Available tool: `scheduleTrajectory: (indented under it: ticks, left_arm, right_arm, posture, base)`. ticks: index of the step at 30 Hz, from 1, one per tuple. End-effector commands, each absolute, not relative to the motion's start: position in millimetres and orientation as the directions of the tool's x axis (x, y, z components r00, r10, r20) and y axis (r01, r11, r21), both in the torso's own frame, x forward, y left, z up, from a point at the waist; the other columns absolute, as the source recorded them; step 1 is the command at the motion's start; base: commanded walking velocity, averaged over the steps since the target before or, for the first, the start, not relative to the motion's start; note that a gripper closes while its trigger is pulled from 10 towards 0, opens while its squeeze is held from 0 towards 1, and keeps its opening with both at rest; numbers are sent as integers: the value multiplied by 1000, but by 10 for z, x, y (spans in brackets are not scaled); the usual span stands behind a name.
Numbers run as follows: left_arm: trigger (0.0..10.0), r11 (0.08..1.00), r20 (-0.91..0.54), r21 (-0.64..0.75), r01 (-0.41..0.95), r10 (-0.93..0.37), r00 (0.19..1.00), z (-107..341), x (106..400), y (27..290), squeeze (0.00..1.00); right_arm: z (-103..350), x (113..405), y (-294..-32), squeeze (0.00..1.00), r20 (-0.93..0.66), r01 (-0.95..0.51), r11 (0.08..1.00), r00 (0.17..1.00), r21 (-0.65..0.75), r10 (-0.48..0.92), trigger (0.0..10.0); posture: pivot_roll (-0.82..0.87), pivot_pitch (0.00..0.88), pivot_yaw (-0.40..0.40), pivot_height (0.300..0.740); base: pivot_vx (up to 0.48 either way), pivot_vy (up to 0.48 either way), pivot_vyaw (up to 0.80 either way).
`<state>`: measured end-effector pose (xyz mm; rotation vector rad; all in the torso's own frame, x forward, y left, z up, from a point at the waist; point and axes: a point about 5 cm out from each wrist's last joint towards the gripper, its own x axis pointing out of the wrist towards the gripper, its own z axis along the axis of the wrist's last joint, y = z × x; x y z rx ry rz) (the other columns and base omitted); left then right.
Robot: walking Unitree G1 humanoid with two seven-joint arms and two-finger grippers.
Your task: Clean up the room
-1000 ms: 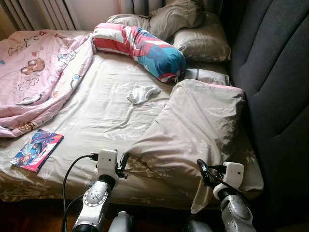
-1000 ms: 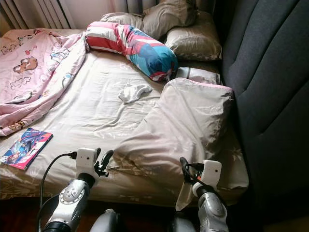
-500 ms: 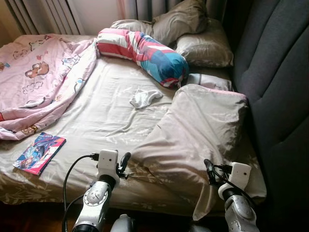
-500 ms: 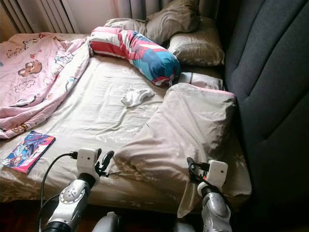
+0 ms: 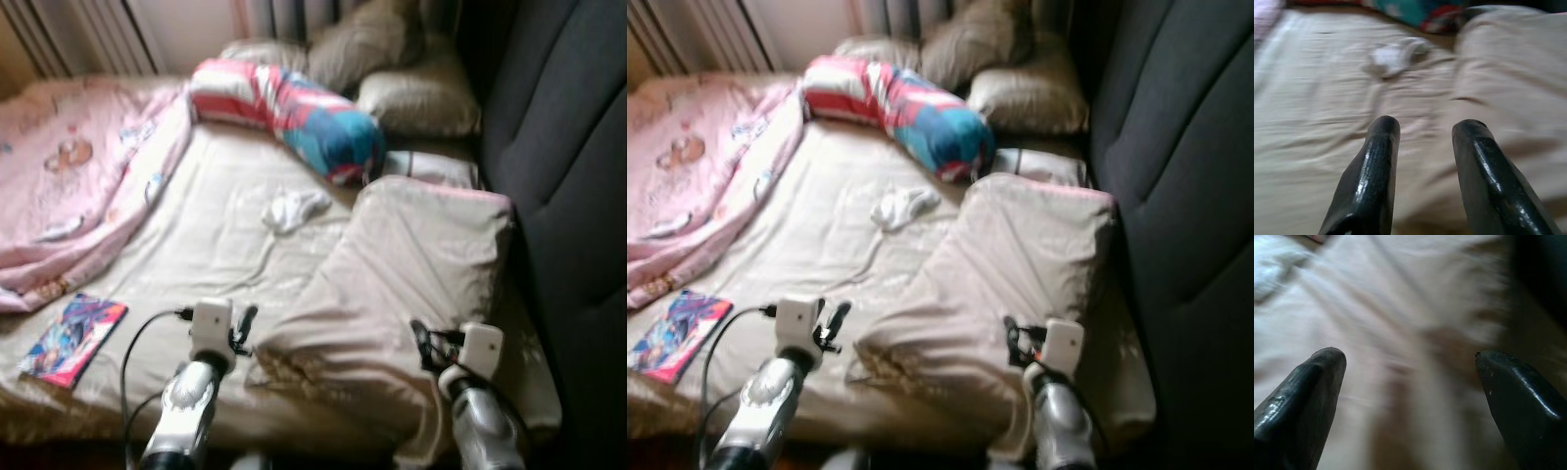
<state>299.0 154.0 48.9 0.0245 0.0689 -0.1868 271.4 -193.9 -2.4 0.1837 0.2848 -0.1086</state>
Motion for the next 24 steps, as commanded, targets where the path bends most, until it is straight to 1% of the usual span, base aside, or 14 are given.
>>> scheduleTrajectory:
  ticks: [1, 5, 9, 13, 14, 15, 16, 21, 22, 23, 24]
  left_arm:
    - [10000, 985, -119, 25, 172, -168, 979, 392, 2919, 1621, 0]
    - [10000, 984, -123, 26, 174, -169, 978, 388, 2919, 1625, 0]
    - [10000, 984, -126, 26, 178, -174, 977, 384, 2913, 1623, 0]
    - [10000, 983, -134, 30, 184, -178, 975, 374, 2906, 1617, 0]
    - [10000, 982, -135, 30, 184, -179, 975, 372, 2905, 1617, 0]
    - [10000, 982, -135, 30, 184, -179, 975, 372, 2905, 1617, 0]
    - [10000, 982, -136, 30, 185, -179, 974, 371, 2904, 1617, 0]
    - [10000, 982, -137, 30, 186, -180, 974, 369, 2899, 1622, 0]
    - [10000, 982, -137, 31, 188, -182, 974, 368, 2898, 1623, 0]
    - [10000, 982, -138, 32, 189, -183, 973, 368, 2898, 1623, 0]
    - [10000, 981, -139, 32, 189, -183, 973, 368, 2898, 1622, 0]
  right_arm:
    - [-100, 2650, -1913, 0, -324, 164, 970, 941, 181, -99, 10000]
    - [-120, 2633, -1945, 0, -338, 225, 952, 930, 208, -146, 10000]
    - [-143, 2622, -1948, 0, -355, 237, 943, 924, 232, -145, 10000]
    - [-195, 2586, -1962, 0, -392, 244, 944, 909, 222, -143, 10000]
    - [-204, 2578, -1962, 890, -397, 245, 943, 907, 225, -141, 10000]
    - [-204, 2578, -1962, 890, -397, 245, 943, 907, 225, -141, 10000]
    - [-212, 2574, -1959, 1000, -402, 245, 942, 906, 231, -137, 10000]
    - [-224, 2571, -1944, 1000, -409, 236, 941, 904, 243, -121, 10000]
    - [-230, 2578, -1930, 898, -416, 230, 937, 903, 262, -106, 10000]
    - [-231, 2587, -1922, 0, -420, 228, 933, 903, 278, -96, 10000]
    - [-231, 2592, -1917, 0, -422, 227, 930, 902, 288, -90, 10000]
  posture:
    - [-75, 133, 44, 659]
    - [-75, 134, 46, 659]
    - [-76, 133, 47, 659]
    - [-73, 133, 49, 659]
    - [-73, 133, 50, 659]
    - [-73, 133, 50, 659]
    - [-73, 133, 50, 659]
    - [-68, 132, 52, 659]
    - [-68, 132, 52, 659]
    - [-68, 132, 52, 659]
    - [-68, 132, 52, 659]
  base:
    - [0, 0, 0]
    - [0, 0, 0]
    - [0, 0, 0]
    - [0, 0, 0]
    - [0, 0, 0]
    - [0, 0, 0]
    - [0, 0, 0]
    - [0, 0, 0]
    - [0, 0, 0]
    - [0, 0, 0]
    - [0, 0, 0]
